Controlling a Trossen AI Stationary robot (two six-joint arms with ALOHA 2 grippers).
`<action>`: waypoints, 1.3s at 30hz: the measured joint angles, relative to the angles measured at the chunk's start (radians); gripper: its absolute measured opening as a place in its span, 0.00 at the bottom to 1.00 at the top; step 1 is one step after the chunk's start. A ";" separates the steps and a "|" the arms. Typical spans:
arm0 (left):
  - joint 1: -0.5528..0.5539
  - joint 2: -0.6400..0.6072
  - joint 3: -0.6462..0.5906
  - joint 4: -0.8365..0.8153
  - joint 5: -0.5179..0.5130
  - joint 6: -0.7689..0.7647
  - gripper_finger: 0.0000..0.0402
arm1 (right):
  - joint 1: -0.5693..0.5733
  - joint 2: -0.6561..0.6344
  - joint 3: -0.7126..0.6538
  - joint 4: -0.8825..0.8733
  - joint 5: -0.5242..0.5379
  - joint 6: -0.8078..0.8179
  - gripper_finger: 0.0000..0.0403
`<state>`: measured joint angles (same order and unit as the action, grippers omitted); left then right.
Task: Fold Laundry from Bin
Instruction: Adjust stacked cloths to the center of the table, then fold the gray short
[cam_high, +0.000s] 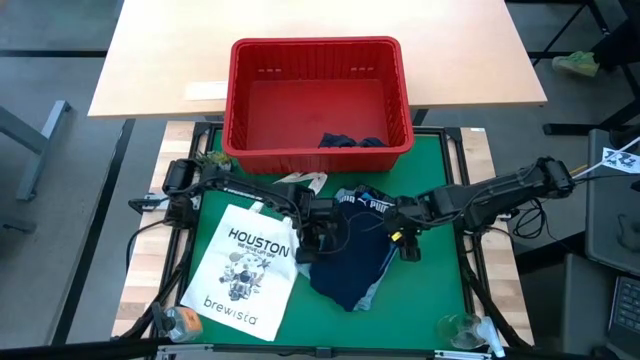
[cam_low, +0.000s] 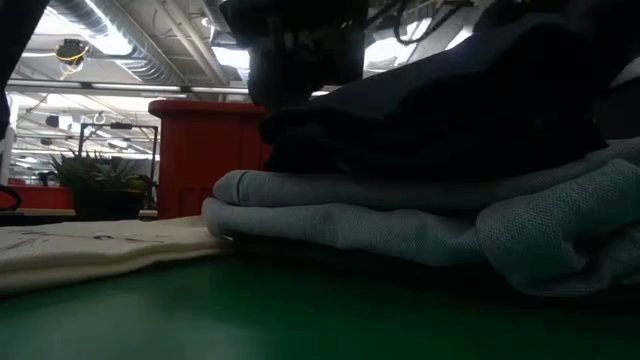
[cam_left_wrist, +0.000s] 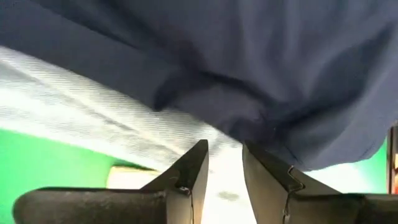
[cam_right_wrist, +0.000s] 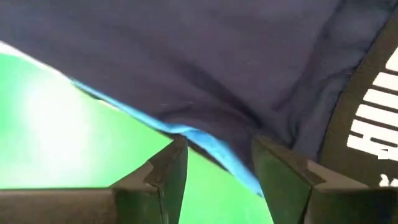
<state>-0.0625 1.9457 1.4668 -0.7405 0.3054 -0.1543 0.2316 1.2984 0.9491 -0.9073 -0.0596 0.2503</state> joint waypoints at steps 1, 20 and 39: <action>0.007 -0.009 0.000 -0.007 -0.001 0.000 0.23 | 0.009 0.000 0.015 -0.015 0.000 0.004 0.45; 0.083 -0.106 0.000 -0.054 -0.046 -0.064 0.23 | 0.247 -0.002 0.080 -0.020 0.057 0.137 0.45; 0.102 -0.418 0.001 -0.061 -0.215 -0.080 0.23 | -0.091 -0.002 0.445 0.026 0.361 -0.372 0.45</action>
<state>0.0391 1.5273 1.4673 -0.8014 0.0902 -0.2348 0.1410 1.2968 1.3940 -0.8813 0.3017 -0.1214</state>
